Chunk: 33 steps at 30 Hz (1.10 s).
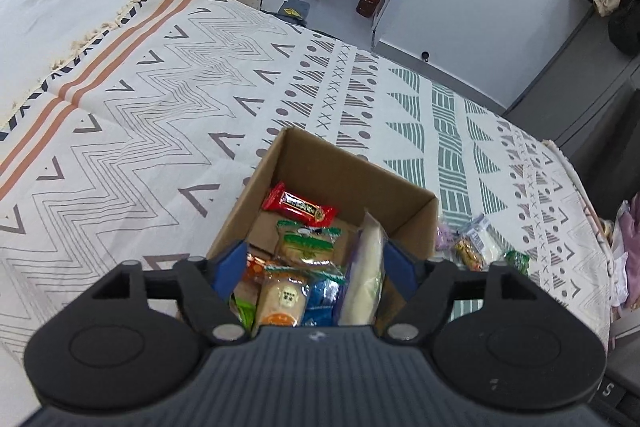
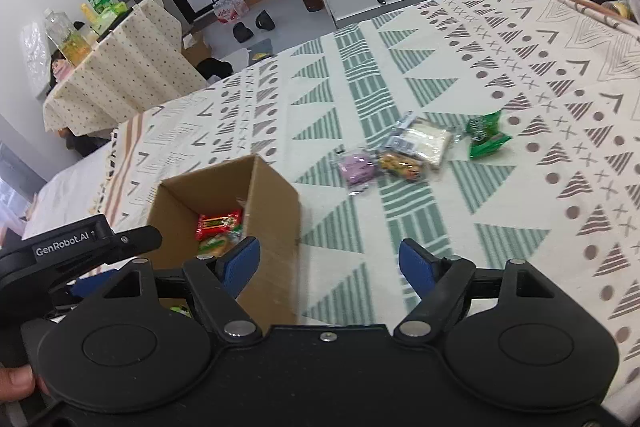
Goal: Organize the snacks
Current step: 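Withdraw both grippers from the box back to the snack pile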
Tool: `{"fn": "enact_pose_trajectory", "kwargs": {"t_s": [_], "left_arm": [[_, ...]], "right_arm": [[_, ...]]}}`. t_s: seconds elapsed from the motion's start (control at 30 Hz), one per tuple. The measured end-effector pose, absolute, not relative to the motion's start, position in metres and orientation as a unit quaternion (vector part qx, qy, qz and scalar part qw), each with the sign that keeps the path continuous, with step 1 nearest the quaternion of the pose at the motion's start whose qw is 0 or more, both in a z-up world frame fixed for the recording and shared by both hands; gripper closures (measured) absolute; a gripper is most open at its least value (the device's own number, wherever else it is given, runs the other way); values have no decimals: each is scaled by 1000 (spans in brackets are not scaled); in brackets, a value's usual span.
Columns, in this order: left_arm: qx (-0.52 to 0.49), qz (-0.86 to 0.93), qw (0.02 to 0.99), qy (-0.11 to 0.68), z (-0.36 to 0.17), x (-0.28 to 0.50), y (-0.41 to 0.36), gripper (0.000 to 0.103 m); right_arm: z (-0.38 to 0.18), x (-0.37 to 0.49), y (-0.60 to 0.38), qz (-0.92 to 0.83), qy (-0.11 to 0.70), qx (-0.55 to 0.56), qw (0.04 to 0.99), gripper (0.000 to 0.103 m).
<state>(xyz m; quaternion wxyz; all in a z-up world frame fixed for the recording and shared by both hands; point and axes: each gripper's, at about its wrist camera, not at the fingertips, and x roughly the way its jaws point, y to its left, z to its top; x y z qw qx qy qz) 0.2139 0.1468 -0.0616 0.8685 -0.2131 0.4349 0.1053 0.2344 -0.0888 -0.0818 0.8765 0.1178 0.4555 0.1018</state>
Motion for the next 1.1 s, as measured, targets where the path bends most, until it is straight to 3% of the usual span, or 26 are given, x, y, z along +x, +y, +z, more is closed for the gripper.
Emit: {"fn": "enact_pose_trajectory", "kwargs": {"t_s": [0.07,0.3,0.47,0.63,1.1], "left_arm": [[-207,102,870,435,-60,213,140,24],[-179,95,866,456,-61,216,113,22],[-166,85,869,459,-56,219,92,20],[-152,80,876,450,-51,222,70,4],[-150,46,884,440,-50,235,20,0]], "right_arm": [[-80,234,-96,100,453,117,878,26],[-75,232,-127,92,436,129,886,6],[-75,231,-147,94,431,142,886,4],[-71,229,-163,103,415,139,893,0],[-91,236,-219,93,404,148,898,0]]}}
